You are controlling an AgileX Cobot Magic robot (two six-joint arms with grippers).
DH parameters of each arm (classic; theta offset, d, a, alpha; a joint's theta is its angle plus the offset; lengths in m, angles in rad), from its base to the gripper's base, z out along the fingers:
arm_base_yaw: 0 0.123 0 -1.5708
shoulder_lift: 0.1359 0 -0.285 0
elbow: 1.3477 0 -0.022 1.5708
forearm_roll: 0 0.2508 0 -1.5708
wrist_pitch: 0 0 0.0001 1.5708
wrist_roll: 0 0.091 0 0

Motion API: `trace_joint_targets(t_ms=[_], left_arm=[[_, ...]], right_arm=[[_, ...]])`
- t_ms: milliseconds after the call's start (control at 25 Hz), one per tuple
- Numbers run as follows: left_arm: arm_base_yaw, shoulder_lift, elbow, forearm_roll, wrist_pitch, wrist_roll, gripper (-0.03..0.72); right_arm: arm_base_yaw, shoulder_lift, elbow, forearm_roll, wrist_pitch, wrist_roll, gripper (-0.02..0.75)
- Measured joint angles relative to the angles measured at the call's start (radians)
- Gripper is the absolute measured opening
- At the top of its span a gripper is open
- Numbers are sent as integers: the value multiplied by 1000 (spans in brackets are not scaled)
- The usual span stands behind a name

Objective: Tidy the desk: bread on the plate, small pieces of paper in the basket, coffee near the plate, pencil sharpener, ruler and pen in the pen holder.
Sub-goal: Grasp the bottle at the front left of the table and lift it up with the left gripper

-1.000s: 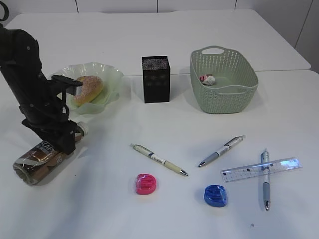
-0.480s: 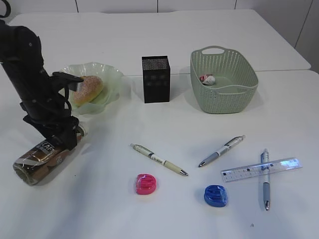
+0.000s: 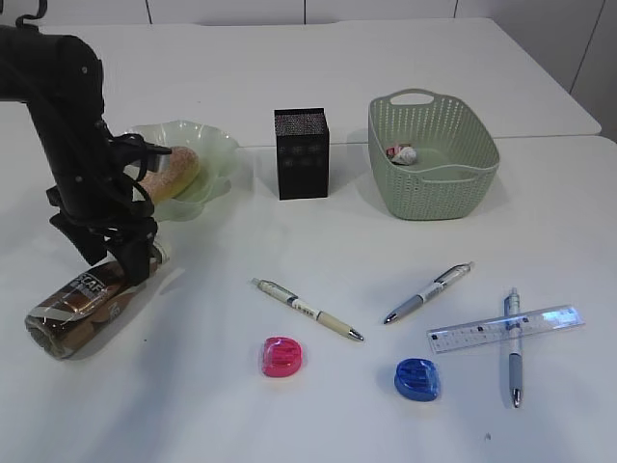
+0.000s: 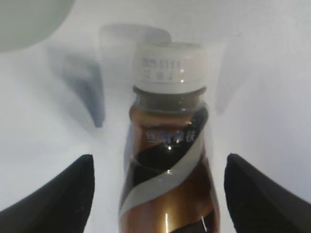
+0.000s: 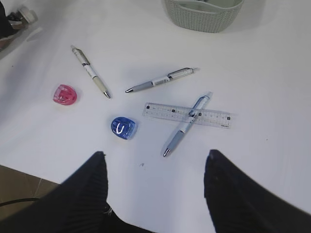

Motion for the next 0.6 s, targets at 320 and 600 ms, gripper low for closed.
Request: trace_joint_targets(t_ms=[320, 600], left_arm=[[-10, 5, -6, 4, 19, -8, 588], [-10, 9, -8, 8, 26, -22, 580]], right_arm=[[0, 0, 0, 0, 0, 0, 493], [0, 0, 0, 0, 0, 0, 493]])
